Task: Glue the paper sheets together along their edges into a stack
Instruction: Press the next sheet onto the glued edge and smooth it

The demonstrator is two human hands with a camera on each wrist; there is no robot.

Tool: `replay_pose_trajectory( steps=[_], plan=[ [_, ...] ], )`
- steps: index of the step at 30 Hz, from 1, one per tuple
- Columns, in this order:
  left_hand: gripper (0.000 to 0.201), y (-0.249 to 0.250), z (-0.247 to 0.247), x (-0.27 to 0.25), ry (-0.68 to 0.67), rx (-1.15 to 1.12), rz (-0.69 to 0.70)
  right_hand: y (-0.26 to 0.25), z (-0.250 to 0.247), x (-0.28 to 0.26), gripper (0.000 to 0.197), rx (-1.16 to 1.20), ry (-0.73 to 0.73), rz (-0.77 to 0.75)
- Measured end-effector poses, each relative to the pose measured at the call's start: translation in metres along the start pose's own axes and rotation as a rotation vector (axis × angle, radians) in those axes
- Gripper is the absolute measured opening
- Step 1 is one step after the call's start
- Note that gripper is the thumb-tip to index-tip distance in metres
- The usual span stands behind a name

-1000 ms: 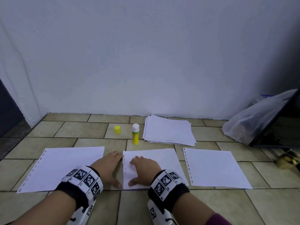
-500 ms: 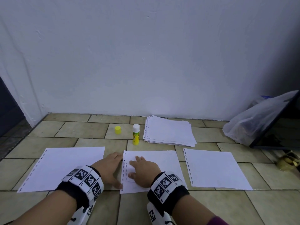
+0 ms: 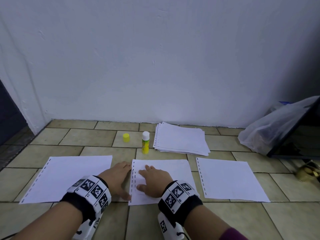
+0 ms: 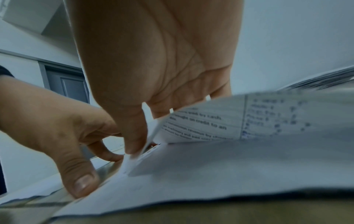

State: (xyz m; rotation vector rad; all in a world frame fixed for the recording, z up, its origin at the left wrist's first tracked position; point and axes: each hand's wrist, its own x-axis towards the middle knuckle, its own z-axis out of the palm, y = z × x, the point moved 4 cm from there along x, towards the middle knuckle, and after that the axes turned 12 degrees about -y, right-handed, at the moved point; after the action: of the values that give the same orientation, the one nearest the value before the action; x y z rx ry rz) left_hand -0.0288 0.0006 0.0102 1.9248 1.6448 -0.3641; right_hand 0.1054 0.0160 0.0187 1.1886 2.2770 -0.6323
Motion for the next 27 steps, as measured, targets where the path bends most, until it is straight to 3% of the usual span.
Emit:
replay_pose_trajectory(
  steps=[6,12,15,19,24,27],
  plan=[
    [0.121,-0.002,0.0,-0.001,-0.024,0.029,-0.008,0.001,-0.001,-0.001,0.079,0.012,-0.033,-0.005],
    [0.128,-0.004,-0.003,-0.001,-0.104,0.036,0.003,0.003,0.001,0.002,0.067,-0.025,-0.014,0.002],
    [0.119,-0.002,-0.006,-0.001,-0.106,-0.008,0.013,0.003,0.003,0.004,0.066,-0.046,0.017,-0.003],
    [0.096,0.005,-0.007,-0.002,0.032,-0.041,-0.008,0.001,0.005,0.004,0.063,-0.044,0.059,0.01],
    [0.121,0.009,-0.004,0.0,0.046,0.012,-0.032,-0.004,0.004,0.004,0.059,-0.044,0.129,0.069],
    [0.122,0.016,0.002,-0.002,0.033,0.196,-0.078,-0.004,0.004,0.004,0.057,0.025,0.12,0.1]
  ],
)
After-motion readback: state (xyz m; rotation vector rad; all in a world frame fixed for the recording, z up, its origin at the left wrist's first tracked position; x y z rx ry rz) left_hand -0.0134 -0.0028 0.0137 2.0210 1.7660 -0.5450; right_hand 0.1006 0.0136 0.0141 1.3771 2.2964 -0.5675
